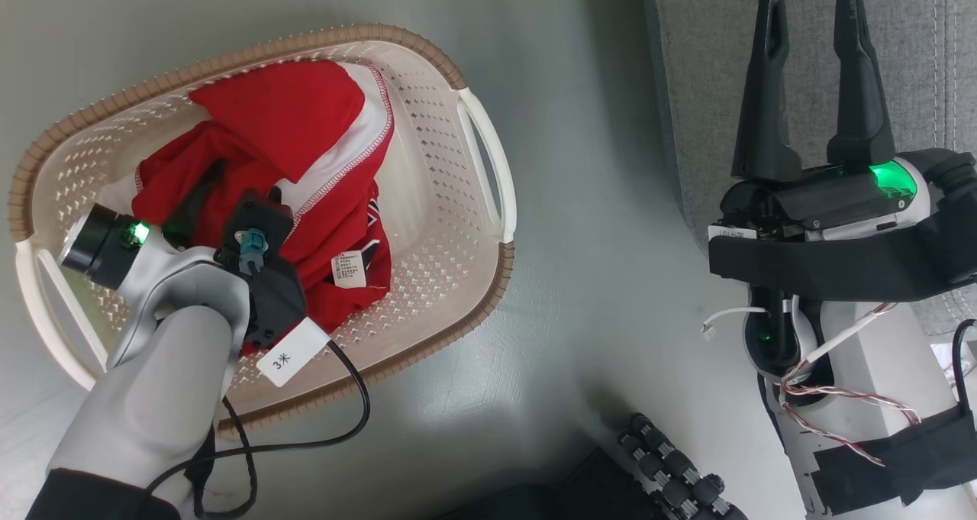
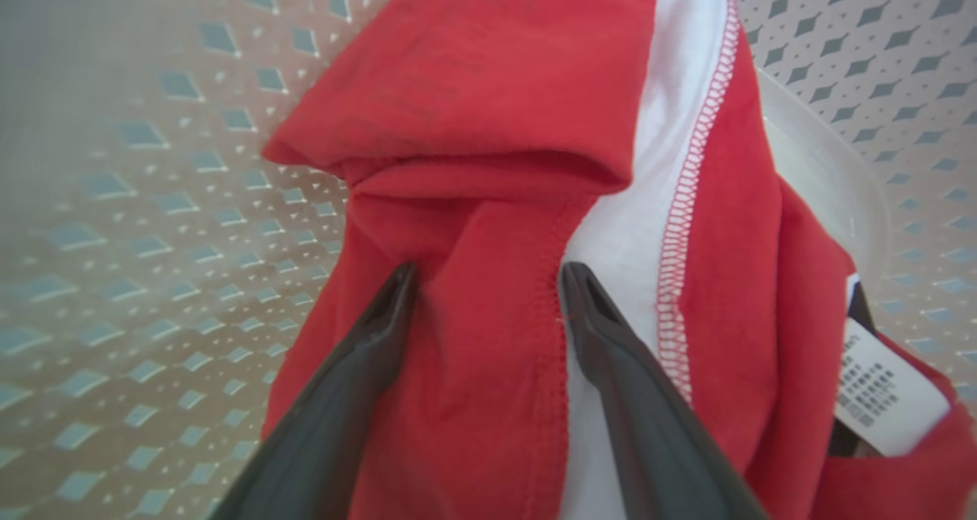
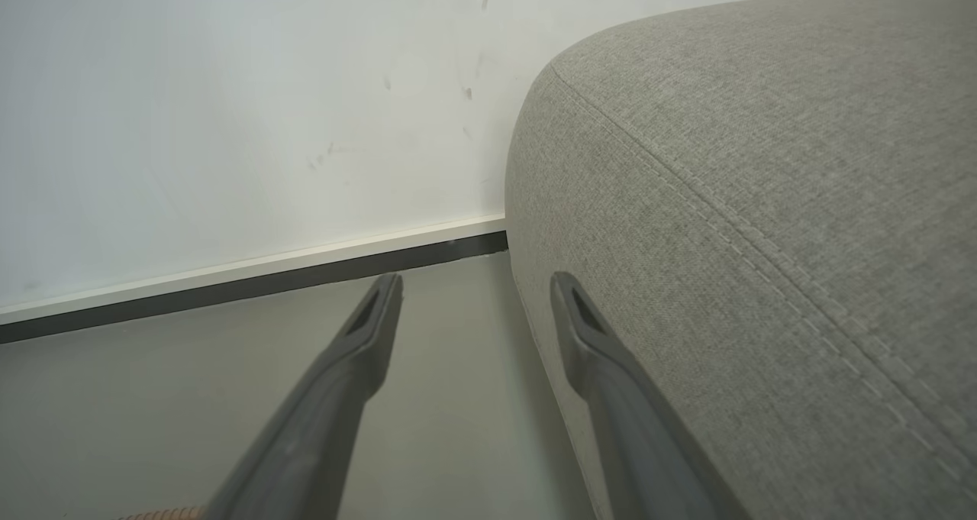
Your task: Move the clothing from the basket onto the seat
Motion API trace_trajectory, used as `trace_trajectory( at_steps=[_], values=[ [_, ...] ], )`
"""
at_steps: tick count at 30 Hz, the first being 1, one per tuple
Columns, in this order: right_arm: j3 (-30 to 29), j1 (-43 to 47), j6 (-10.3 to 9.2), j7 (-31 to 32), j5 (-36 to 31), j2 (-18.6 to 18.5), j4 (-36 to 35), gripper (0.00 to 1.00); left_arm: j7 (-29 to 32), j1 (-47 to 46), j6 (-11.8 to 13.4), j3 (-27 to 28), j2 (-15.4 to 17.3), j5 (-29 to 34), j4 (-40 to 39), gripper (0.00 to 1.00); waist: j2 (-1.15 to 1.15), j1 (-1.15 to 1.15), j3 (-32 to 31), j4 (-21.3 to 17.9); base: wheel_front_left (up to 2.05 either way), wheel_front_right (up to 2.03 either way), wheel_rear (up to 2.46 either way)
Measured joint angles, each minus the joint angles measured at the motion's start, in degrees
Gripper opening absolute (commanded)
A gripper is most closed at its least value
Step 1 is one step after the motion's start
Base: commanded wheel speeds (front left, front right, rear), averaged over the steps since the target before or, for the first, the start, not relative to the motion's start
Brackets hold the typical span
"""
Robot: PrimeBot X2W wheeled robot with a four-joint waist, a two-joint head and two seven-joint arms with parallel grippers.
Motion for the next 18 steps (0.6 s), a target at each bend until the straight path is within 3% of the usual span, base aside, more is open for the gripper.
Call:
trace_trajectory(
  at_steps=[1,2,3,4,5,18],
  values=[
    [0.13,0.0,-0.09,0.0,0.13,0.0,0.05,1.0,0.0,-0.07,0.01,-0.02,0.01,0.05,0.35,1.0,0.0,0.0,0.07,-0.06,0.0,0.0,0.0],
    [0.26,-0.01,-0.1,0.0,0.47,0.0,0.09,1.0,0.0,-0.18,0.13,-0.07,0.01,0.14,0.86,0.65,0.0,0.0,0.13,-0.11,0.0,0.0,0.0],
    [0.4,-0.02,-0.14,0.0,0.62,0.0,0.11,1.0,0.07,-0.42,0.26,-0.11,0.01,0.22,1.41,0.44,0.0,0.0,0.19,-0.17,0.0,0.0,0.0],
    [0.53,-0.09,-0.14,0.0,0.9,0.01,0.18,1.0,0.08,-0.66,0.43,-0.14,0.02,0.26,1.72,0.06,-0.01,0.0,0.23,-0.21,0.0,0.0,0.0],
    [0.6,-0.17,-0.15,0.0,1.09,0.01,0.27,1.0,0.08,-0.78,0.42,-0.2,0.0,0.31,1.9,0.0,-0.01,0.0,0.26,-0.26,0.0,0.0,0.0],
    [0.49,-0.98,-0.24,0.0,1.19,0.02,3.31,1.0,-4.9,-0.87,-0.11,-1.96,-4.52,-0.04,2.65,0.0,-0.01,0.0,-2.05,0.51,0.0,0.0,0.0]
  ],
)
